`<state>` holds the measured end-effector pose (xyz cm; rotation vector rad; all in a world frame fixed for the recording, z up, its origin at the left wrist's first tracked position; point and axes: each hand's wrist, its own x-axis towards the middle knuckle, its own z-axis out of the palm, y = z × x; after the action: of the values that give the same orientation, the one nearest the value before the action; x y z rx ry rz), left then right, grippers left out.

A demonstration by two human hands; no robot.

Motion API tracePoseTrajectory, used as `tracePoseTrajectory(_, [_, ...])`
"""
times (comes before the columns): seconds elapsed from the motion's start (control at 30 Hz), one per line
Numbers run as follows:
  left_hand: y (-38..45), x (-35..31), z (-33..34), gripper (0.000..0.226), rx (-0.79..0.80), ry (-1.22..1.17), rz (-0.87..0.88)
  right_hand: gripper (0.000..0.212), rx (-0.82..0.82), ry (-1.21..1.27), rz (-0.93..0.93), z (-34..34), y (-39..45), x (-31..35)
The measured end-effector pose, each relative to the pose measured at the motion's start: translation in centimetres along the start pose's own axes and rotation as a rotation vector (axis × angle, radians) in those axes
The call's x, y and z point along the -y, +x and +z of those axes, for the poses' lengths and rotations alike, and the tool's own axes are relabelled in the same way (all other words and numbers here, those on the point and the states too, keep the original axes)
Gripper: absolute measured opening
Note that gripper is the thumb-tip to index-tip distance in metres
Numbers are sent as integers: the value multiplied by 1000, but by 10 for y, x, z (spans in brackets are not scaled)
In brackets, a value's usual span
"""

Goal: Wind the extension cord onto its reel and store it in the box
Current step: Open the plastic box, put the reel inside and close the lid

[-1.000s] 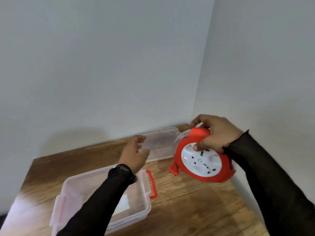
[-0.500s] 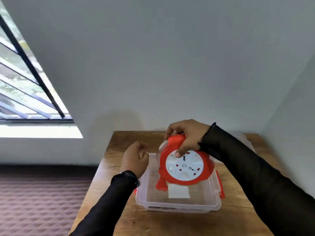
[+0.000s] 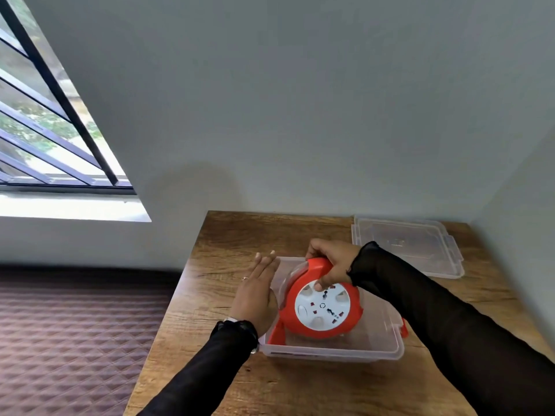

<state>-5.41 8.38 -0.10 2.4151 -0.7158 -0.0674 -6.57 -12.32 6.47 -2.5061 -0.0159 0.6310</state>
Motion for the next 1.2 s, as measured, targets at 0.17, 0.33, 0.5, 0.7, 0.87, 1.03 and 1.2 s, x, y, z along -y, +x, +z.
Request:
tracePoseTrajectory(0.17, [-1,-1,3,61,-31,-25,-41,42,-178,-346,9,11,-7,-6])
tracePoseTrajectory(0.33, [-2,-4,6,66,-43,-15,-66,21,-311,-326,9,43,-25,-5])
tracePoseTrajectory(0.5, [0,-7,5,64,-27,75,-88,17,-468,-147,-25,46,-35,-21])
tracePoseTrajectory(0.7, [16,-30,3,56,-58,142,8,18,-762,107,286,10,-28,-93])
tracePoseTrajectory(0.87, [26,-38,9,55,-73,119,50,32,-413,-211,580,10,-15,-152])
tracePoseTrajectory(1.03, [29,-41,9,52,-82,81,62,26,-361,-576,524,24,-12,-167])
tracePoseTrajectory(1.2, [30,-43,-2,40,-141,-29,108,28,-591,-547,398,-17,-31,-123])
